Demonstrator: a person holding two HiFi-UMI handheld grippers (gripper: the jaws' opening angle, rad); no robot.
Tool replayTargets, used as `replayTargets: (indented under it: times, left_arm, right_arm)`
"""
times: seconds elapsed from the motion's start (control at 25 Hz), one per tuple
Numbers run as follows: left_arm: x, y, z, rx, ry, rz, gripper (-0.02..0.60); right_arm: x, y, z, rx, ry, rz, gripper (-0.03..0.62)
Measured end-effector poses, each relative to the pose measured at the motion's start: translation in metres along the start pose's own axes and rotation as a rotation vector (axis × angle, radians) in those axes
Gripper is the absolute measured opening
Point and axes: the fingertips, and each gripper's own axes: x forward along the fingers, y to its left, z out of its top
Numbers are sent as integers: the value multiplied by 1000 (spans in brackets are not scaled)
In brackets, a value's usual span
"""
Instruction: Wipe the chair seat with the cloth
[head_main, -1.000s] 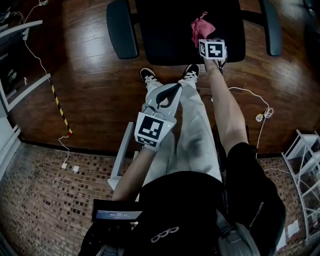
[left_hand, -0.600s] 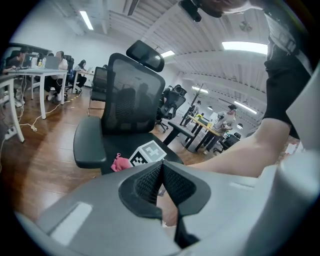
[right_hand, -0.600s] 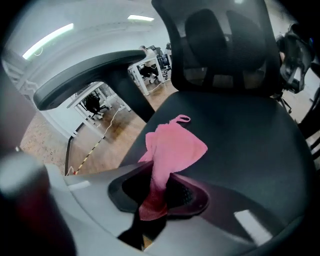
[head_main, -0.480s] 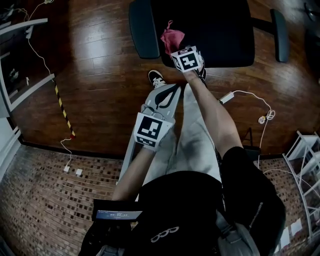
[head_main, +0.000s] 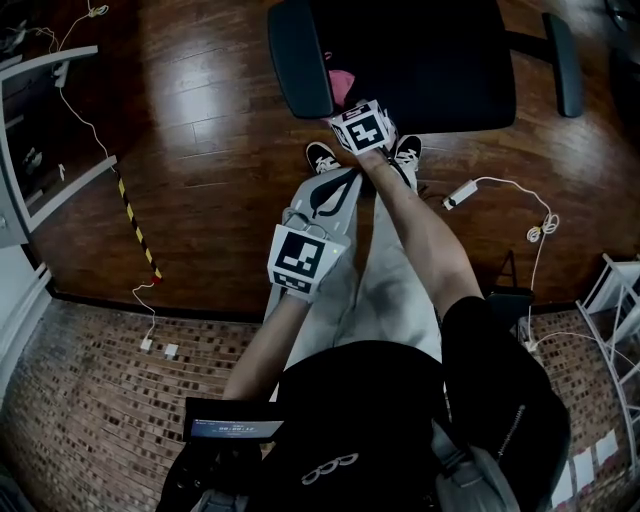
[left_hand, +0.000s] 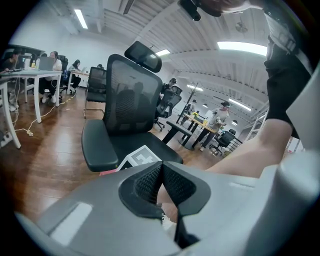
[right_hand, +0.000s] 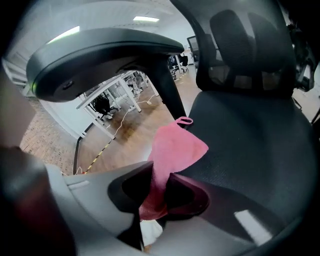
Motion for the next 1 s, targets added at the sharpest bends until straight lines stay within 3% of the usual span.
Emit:
replayTargets:
  times: [0.48, 1.0]
  left_arm:
    - [20, -20, 6, 25, 22, -16, -8]
    - [81, -84, 13, 58, 64, -77, -8]
  right_arm:
    - [-22, -35, -21, 44, -6, -11, 71]
    - [-88, -168, -83, 184, -3, -132, 71]
